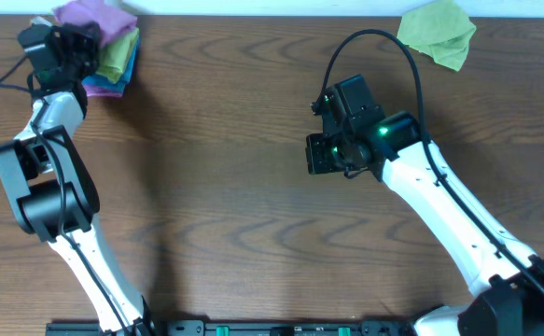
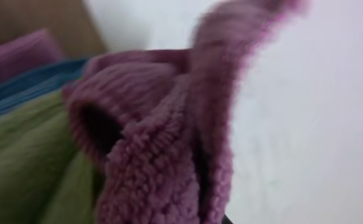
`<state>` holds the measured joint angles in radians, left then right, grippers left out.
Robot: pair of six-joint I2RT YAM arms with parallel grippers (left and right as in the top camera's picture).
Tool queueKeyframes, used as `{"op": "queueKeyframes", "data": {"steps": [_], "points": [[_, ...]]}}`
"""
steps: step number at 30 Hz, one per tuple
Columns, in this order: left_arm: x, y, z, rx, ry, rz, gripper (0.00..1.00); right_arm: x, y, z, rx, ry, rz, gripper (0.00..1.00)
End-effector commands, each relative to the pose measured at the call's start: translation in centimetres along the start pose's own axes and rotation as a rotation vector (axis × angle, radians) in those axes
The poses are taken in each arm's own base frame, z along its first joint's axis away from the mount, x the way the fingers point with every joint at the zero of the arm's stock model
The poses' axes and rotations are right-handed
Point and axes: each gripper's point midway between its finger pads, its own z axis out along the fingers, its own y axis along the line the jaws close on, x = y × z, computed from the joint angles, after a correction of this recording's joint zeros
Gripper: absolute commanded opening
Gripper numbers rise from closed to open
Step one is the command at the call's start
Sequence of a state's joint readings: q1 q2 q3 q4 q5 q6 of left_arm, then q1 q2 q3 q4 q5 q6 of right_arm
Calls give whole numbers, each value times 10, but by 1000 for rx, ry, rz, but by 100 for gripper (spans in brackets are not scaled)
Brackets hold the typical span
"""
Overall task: Fold the cloth
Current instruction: 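Carry the pink bundle with the left gripper onto the cloth stack top-left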
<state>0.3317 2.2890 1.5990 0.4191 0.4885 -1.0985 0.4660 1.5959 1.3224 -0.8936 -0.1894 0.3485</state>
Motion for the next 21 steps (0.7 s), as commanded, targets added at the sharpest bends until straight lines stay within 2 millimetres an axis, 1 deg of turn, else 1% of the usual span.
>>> {"op": "queueKeyframes", "data": {"steps": [1, 10, 12, 13, 14, 17, 19, 21], "points": [[0, -3, 1, 12, 12, 13, 6, -6, 5, -8, -7, -30, -8, 2], [-8, 0, -6, 29, 43, -17, 5, -6, 5, -8, -7, -31, -8, 1], [-8, 1, -8, 36, 63, -23, 27, -6, 5, -8, -7, -30, -8, 1], [-8, 2, -10, 37, 78, -30, 46, -6, 5, -8, -7, -30, -8, 2], [-8, 5, -11, 30, 89, -48, 58, -6, 5, -8, -7, -30, -8, 2], [-4, 17, -17, -1, 143, -115, 72, -6, 5, -8, -7, -28, -8, 2], [-1, 23, -20, -16, 176, -140, 77, -5, 5, -8, -6, -27, -8, 2], [1, 27, -25, -20, 214, -162, 80, -5, 5, -8, -6, -25, -7, 2]]}}
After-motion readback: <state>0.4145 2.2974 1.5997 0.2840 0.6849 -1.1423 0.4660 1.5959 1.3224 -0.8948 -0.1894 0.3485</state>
